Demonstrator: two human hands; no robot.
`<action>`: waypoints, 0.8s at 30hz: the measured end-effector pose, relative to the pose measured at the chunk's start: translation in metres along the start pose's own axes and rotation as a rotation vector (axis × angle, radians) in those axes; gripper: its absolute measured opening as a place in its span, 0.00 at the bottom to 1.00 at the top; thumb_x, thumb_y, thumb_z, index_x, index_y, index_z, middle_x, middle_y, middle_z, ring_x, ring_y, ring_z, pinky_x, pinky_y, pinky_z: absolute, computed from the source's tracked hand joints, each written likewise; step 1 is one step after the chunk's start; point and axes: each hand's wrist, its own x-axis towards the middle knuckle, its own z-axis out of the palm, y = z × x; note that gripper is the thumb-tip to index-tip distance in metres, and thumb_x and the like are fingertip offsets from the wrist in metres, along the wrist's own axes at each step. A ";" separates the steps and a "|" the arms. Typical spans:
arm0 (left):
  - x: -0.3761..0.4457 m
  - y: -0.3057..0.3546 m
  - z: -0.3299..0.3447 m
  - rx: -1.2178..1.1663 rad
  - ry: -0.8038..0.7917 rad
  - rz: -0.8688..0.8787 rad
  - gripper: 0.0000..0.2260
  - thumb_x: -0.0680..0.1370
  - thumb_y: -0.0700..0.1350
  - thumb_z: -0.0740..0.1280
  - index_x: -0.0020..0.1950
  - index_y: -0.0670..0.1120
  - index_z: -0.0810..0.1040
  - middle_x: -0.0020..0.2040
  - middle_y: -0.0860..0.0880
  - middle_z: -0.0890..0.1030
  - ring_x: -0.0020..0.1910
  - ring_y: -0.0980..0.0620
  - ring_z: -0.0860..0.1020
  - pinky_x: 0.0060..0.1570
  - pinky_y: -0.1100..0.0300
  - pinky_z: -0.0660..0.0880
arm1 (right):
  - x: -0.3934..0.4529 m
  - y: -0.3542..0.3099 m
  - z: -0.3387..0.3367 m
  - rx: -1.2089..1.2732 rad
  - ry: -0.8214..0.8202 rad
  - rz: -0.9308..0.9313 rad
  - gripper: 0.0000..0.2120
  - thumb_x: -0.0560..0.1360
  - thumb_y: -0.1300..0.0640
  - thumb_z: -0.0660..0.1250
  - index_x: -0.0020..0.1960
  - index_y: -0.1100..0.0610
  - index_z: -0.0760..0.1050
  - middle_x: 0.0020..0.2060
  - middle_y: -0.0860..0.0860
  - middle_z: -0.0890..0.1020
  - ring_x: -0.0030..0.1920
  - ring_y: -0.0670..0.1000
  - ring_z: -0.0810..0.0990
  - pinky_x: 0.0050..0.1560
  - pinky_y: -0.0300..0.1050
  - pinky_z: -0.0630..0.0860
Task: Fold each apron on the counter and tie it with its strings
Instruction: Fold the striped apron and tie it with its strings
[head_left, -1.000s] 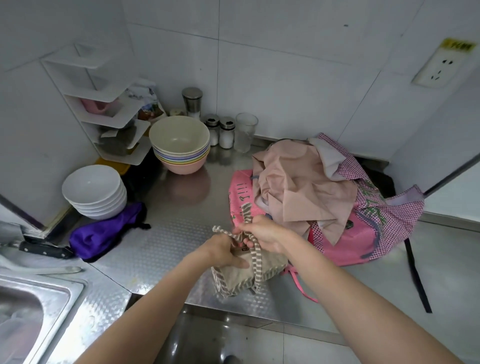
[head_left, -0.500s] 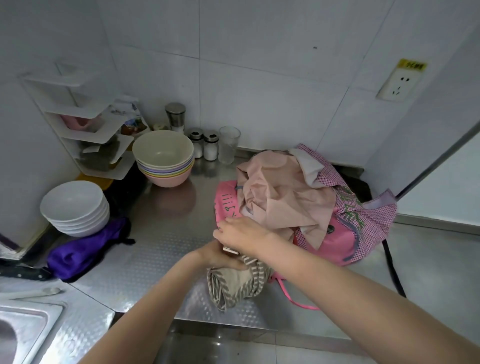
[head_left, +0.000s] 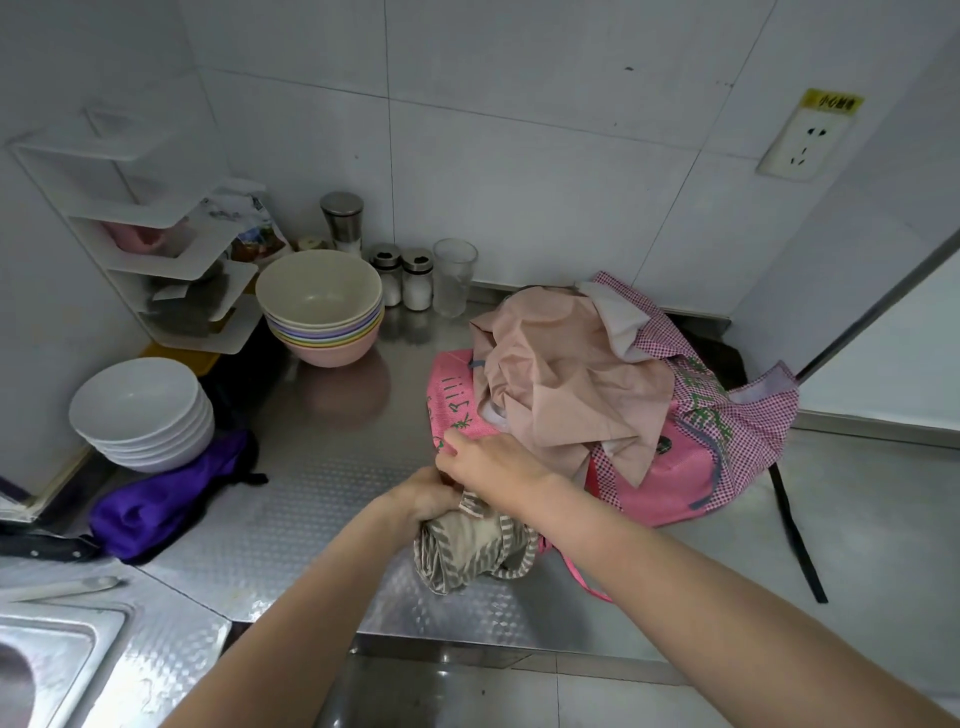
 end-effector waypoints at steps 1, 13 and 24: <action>0.001 0.001 0.001 -0.013 0.012 -0.013 0.10 0.68 0.30 0.72 0.41 0.41 0.75 0.39 0.44 0.80 0.39 0.48 0.78 0.42 0.56 0.77 | -0.001 -0.002 -0.003 0.048 -0.036 0.011 0.15 0.71 0.70 0.63 0.56 0.62 0.70 0.52 0.58 0.69 0.41 0.60 0.77 0.36 0.49 0.65; -0.001 -0.002 -0.011 -0.211 -0.072 -0.063 0.10 0.67 0.27 0.71 0.42 0.40 0.79 0.35 0.45 0.83 0.33 0.51 0.82 0.36 0.62 0.79 | -0.010 0.001 0.003 0.941 0.105 0.298 0.06 0.73 0.61 0.68 0.44 0.65 0.79 0.44 0.61 0.81 0.42 0.53 0.76 0.42 0.43 0.67; -0.013 -0.005 -0.034 -0.388 -0.250 -0.088 0.08 0.73 0.38 0.61 0.41 0.43 0.80 0.36 0.47 0.81 0.34 0.52 0.79 0.38 0.59 0.73 | -0.013 -0.001 0.016 1.099 0.149 0.373 0.09 0.73 0.60 0.68 0.53 0.60 0.81 0.40 0.44 0.78 0.39 0.39 0.73 0.44 0.34 0.68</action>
